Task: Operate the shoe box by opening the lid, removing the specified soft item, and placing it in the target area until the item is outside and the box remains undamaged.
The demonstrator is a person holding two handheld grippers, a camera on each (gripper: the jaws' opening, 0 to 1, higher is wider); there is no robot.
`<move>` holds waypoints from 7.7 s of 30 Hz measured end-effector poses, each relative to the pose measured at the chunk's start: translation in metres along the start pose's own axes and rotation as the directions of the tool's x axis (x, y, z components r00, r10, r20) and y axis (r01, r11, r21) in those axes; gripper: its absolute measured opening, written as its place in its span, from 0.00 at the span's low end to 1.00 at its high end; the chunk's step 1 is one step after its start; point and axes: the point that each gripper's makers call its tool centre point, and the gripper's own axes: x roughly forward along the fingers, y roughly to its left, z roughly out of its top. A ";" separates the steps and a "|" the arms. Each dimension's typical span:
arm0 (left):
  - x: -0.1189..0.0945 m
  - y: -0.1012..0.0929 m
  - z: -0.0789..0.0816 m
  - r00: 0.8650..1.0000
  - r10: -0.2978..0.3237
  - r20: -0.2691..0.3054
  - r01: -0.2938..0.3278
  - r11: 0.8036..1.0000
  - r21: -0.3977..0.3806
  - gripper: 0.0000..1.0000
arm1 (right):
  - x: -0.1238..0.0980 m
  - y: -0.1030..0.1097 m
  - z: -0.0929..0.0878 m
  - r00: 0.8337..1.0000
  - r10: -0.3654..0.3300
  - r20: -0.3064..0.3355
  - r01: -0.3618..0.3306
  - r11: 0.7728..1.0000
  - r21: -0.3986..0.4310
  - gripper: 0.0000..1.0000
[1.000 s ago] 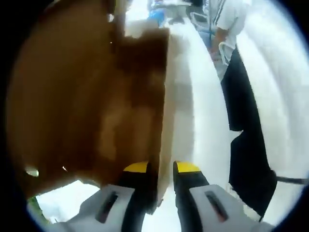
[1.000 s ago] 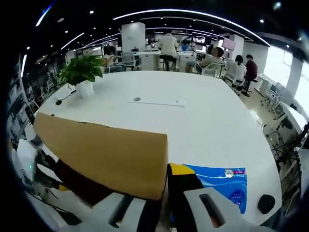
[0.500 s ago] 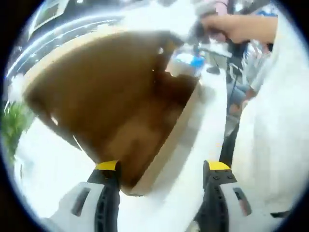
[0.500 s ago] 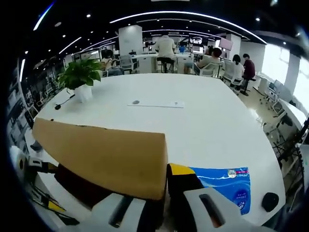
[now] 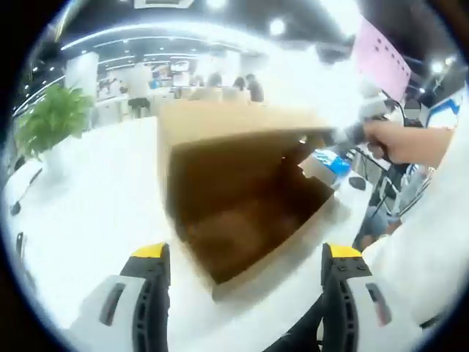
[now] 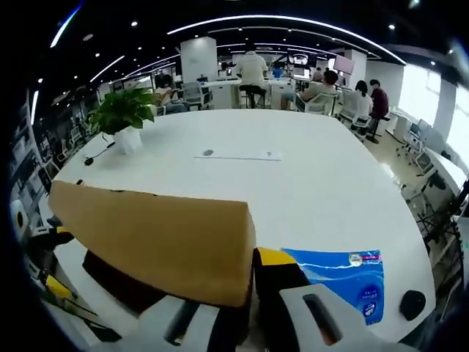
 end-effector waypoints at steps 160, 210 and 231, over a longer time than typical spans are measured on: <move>0.007 0.031 -0.003 0.998 0.051 -0.043 -0.052 0.999 -0.011 0.55 | -0.016 0.097 -0.065 0.947 0.318 -0.035 -0.320 0.939 -0.123 0.99; 0.006 0.001 -0.022 0.976 0.031 0.217 0.209 0.165 -0.964 0.84 | -0.053 0.101 -0.086 0.796 0.508 0.329 -0.407 0.049 0.912 0.77; 0.023 0.014 -0.053 0.988 0.110 0.108 0.077 0.256 -0.964 0.59 | -0.035 0.078 -0.098 0.886 0.375 0.273 -0.331 0.098 0.939 0.54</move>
